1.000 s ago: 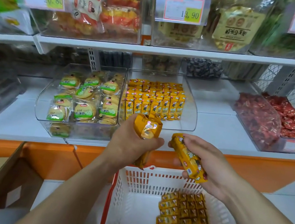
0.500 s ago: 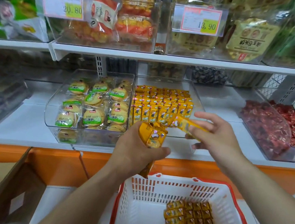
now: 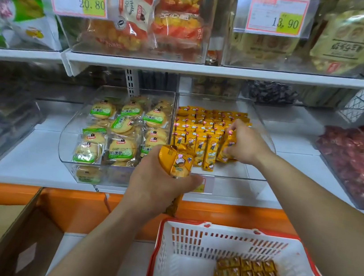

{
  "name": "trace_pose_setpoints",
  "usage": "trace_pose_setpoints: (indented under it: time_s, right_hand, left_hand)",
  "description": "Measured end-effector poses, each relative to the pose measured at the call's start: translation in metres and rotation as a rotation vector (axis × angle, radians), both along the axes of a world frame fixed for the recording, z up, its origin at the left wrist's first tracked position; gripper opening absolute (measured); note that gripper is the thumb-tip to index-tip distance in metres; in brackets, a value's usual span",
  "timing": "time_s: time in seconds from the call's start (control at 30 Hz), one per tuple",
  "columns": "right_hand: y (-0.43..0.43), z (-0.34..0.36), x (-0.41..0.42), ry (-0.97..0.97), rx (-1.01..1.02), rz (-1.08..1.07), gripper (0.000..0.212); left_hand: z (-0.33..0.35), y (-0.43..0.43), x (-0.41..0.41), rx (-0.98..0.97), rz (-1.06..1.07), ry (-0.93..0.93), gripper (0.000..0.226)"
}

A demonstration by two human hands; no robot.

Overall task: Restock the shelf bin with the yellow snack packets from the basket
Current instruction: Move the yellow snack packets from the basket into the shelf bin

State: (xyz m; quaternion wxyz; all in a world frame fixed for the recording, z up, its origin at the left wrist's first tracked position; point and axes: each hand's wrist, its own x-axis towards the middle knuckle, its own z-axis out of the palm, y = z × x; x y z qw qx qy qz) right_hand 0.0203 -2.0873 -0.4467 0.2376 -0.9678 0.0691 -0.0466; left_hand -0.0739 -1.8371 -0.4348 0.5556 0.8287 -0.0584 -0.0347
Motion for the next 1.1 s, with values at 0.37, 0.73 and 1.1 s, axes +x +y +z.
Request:
trace_pose_setpoints:
  time_s: [0.37,0.73,1.1]
  right_hand:
    - [0.002,-0.032,0.02,-0.079,-0.003,-0.017,0.046]
    - [0.011,0.004,-0.029,-0.2,0.048,-0.019,0.034]
    - [0.016,0.038,-0.174,0.086,1.062,0.002,0.023]
  left_hand:
    - [-0.004,0.005,0.005,-0.04,-0.002,-0.014,0.047]
    - [-0.003,-0.011,0.001,-0.063,-0.025,0.003,0.049]
    - [-0.007,-0.071,-0.044,-0.081,-0.244,-0.025,0.05]
